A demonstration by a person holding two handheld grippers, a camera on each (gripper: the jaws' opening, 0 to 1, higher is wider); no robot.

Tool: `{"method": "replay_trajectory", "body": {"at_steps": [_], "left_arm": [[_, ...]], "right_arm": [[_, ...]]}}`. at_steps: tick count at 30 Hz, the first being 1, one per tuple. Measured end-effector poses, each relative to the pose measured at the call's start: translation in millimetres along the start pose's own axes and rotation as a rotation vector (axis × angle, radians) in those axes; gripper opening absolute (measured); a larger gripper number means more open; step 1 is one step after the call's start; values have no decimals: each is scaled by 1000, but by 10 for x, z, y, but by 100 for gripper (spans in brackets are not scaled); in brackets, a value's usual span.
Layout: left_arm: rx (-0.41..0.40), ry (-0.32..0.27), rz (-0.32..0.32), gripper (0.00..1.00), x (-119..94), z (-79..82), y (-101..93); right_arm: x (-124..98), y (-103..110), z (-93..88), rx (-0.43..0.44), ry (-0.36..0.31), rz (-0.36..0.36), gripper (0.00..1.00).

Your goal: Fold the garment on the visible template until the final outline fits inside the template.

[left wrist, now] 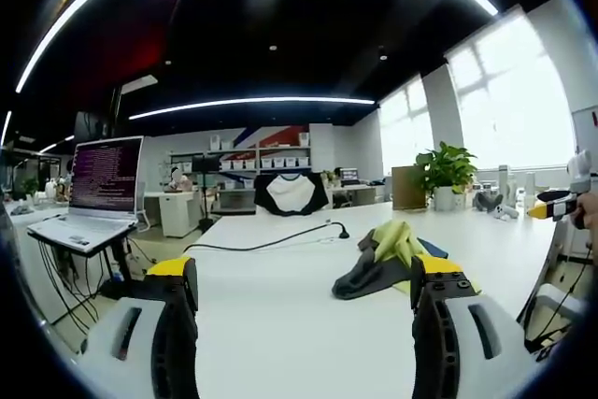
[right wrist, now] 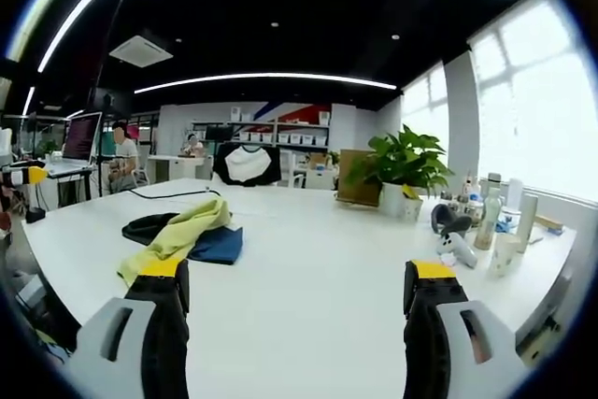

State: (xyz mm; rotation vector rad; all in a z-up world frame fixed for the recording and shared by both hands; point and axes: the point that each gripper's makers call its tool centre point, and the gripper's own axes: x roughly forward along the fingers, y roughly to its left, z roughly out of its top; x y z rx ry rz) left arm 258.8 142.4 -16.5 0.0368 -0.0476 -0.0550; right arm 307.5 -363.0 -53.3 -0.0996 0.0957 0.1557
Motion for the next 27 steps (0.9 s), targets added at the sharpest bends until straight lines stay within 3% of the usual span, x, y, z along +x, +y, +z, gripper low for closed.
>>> {"method": "replay_trajectory", "body": {"at_steps": [27], "left_arm": [[-2, 8, -5, 100, 26, -29, -15]], "right_arm": [[12, 13, -12, 3, 5, 7, 98]]}}
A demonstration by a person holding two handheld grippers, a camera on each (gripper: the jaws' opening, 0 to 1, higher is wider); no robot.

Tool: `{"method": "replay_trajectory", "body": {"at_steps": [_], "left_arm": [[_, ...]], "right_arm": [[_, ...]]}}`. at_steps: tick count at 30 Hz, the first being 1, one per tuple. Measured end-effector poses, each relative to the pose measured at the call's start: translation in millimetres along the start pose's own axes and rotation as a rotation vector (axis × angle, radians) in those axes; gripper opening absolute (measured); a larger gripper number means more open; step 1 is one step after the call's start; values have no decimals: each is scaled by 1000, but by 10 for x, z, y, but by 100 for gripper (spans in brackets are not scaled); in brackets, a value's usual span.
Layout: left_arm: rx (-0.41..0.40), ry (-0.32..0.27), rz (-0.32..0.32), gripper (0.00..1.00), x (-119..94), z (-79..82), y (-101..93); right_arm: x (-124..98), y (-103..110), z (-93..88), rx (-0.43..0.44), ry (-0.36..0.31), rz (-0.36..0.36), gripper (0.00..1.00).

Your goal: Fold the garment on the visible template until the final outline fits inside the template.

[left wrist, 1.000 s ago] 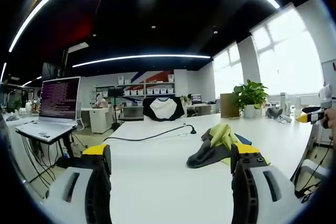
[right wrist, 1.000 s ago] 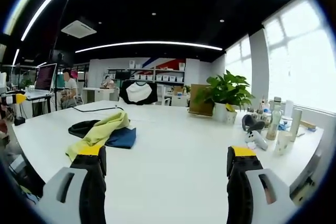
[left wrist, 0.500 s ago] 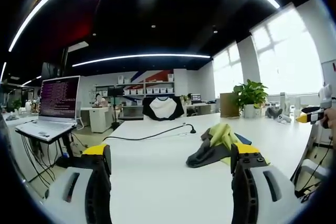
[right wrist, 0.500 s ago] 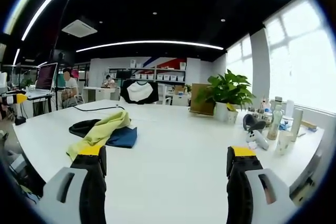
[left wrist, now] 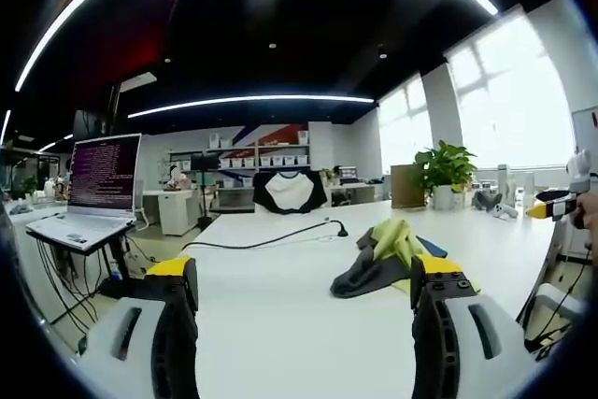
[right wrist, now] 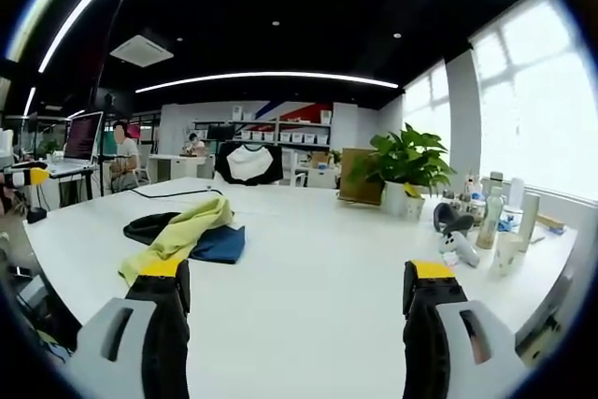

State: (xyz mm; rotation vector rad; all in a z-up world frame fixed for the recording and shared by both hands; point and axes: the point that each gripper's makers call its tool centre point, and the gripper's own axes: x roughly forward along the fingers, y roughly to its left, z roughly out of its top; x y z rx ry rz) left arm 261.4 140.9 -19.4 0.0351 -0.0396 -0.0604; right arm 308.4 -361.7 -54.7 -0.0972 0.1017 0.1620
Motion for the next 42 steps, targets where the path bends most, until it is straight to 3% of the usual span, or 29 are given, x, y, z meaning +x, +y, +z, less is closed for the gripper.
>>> {"method": "replay_trajectory", "body": {"at_steps": [9, 18, 33, 42], "left_arm": [[-3, 2, -4, 99, 6, -9, -16], [-9, 12, -14, 98, 67, -61, -68], [-15, 10, -59, 95, 161, -51, -261], [-16, 7, -100, 92, 284, -45, -434]], "right_arm": [[1, 23, 34, -4, -5, 5, 98], [3, 44, 178, -16, -28, 13, 97], [187, 199, 316, -69, -32, 65, 96], [408, 275, 378, -79, -23, 148, 94]]}}
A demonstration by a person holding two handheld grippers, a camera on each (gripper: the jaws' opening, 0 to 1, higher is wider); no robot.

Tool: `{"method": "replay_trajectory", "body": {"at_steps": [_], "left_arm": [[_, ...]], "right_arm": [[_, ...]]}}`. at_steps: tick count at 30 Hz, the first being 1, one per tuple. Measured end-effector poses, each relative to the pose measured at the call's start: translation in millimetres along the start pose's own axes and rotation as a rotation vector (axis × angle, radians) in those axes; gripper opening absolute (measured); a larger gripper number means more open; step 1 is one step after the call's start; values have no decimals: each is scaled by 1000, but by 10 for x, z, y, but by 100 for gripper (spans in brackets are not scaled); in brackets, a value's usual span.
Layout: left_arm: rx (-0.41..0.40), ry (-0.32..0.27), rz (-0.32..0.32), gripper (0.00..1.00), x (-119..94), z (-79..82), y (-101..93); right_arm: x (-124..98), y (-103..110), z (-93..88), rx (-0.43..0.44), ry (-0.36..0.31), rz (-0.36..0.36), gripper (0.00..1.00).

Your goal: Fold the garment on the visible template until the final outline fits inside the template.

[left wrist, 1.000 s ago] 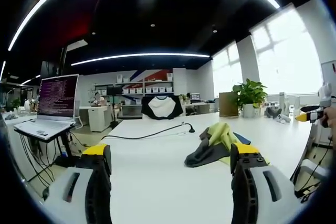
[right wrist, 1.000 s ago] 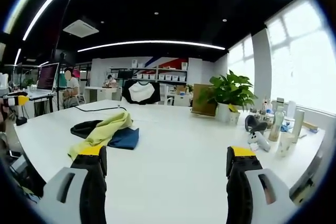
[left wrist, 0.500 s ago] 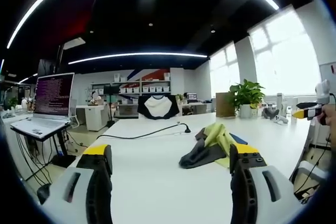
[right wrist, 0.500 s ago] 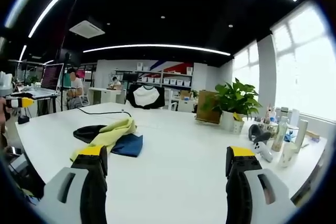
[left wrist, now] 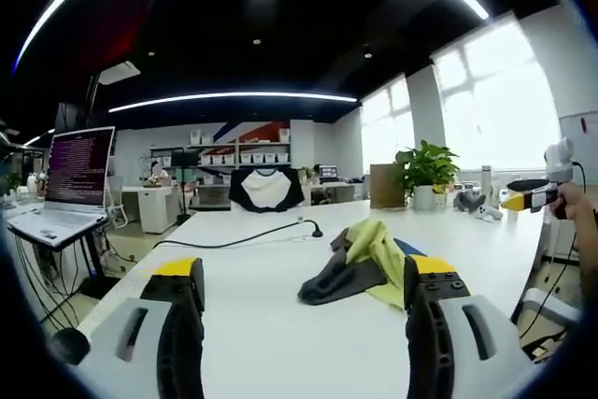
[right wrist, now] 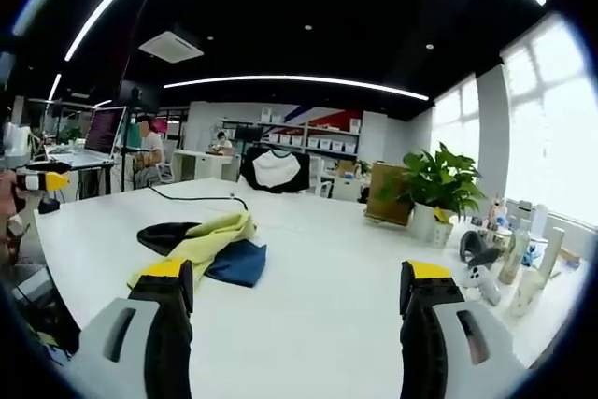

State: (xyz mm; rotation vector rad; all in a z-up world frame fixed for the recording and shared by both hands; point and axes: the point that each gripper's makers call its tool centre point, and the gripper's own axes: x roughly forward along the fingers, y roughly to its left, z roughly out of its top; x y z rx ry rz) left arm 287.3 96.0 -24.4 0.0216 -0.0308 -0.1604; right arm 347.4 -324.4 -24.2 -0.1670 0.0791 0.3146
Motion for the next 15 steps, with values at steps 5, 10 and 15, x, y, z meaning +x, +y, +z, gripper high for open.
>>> {"method": "replay_trajectory", "body": {"at_steps": [5, 10, 15], "left_arm": [[0, -3, -48, 89, 96, -22, -170], [-7, 8, -85, 89, 191, -53, -268], [-11, 11, -108, 88, 304, -72, -339]], "right_arm": [[74, 51, 68, -19, -8, 32, 94], [187, 145, 48, -50, 9, 63, 94], [310, 275, 46, -57, 20, 119, 94]]}}
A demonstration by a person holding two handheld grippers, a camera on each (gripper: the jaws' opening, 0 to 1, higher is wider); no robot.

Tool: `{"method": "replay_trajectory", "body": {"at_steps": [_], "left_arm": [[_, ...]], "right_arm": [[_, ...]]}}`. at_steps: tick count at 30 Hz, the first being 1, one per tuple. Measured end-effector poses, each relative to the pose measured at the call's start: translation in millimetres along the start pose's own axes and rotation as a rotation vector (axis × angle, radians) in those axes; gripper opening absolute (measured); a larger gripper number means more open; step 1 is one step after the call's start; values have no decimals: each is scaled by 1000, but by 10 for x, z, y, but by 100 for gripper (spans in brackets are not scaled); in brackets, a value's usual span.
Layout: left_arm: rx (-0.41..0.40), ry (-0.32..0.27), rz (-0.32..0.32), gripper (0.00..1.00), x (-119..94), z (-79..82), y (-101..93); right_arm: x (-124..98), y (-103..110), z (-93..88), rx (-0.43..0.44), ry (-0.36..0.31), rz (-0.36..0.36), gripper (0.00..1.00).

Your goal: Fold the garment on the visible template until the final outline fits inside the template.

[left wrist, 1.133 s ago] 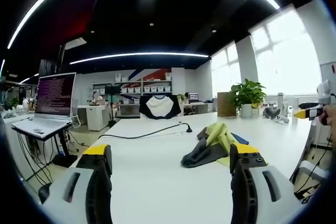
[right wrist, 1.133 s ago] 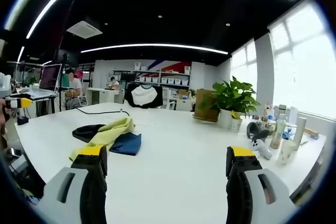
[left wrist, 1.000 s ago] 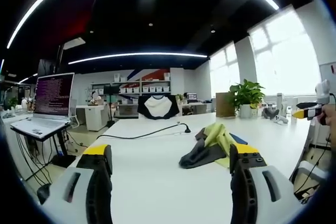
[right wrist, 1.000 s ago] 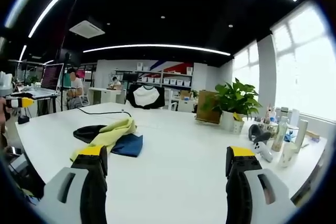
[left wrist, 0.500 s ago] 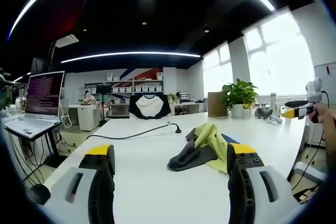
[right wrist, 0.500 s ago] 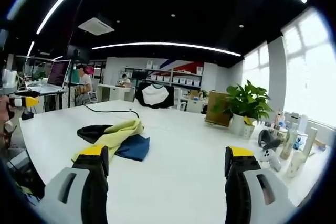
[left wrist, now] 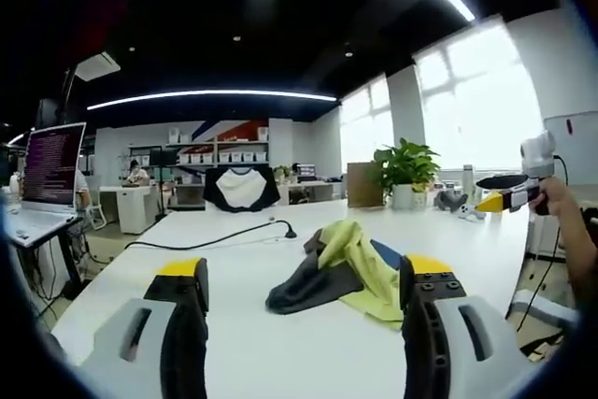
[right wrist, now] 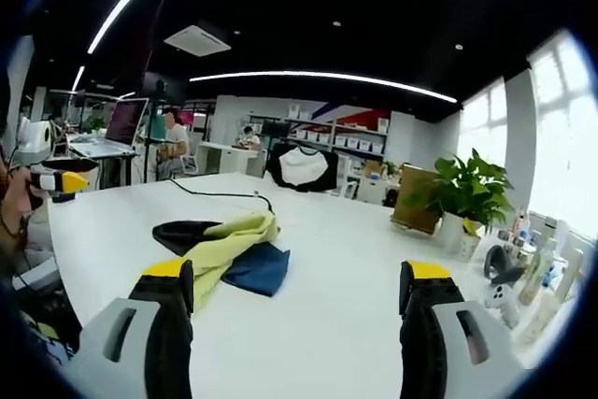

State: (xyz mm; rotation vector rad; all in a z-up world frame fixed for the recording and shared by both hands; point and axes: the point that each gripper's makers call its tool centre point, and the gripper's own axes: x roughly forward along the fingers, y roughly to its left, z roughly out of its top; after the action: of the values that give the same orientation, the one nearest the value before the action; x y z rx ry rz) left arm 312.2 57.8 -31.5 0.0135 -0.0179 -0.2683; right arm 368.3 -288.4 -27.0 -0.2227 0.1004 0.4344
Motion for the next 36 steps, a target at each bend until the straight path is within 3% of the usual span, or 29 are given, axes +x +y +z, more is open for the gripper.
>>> {"method": "replay_trajectory", "body": {"at_steps": [5, 7, 9, 11, 15, 23, 26, 36], "left_arm": [[16, -3, -51, 85, 115, -35, -132], [17, 12, -72, 84, 169, -66, -192], [-20, -11, -111, 82, 214, -36, -295], [-18, -5, -156, 78, 268, -54, -401], [-2, 3, -183, 75, 421, -76, -506], [-7, 14, -215, 72, 645, -86, -560], [11, 26, -205, 68, 746, -146, -549], [6, 76, -240, 55, 977, -369, -592]], "right_arm": [[112, 68, 58, -20, -12, 24, 94], [156, 104, 97, 5, -27, 37, 95], [202, 84, 128, 29, -37, 33, 97], [252, 108, 132, 23, -36, 38, 96], [372, 131, 136, 17, -27, 44, 93], [555, 133, 59, -3, -11, 44, 87], [650, 88, -9, -29, 9, 14, 86], [845, 114, -110, -17, 43, 27, 84]]}}
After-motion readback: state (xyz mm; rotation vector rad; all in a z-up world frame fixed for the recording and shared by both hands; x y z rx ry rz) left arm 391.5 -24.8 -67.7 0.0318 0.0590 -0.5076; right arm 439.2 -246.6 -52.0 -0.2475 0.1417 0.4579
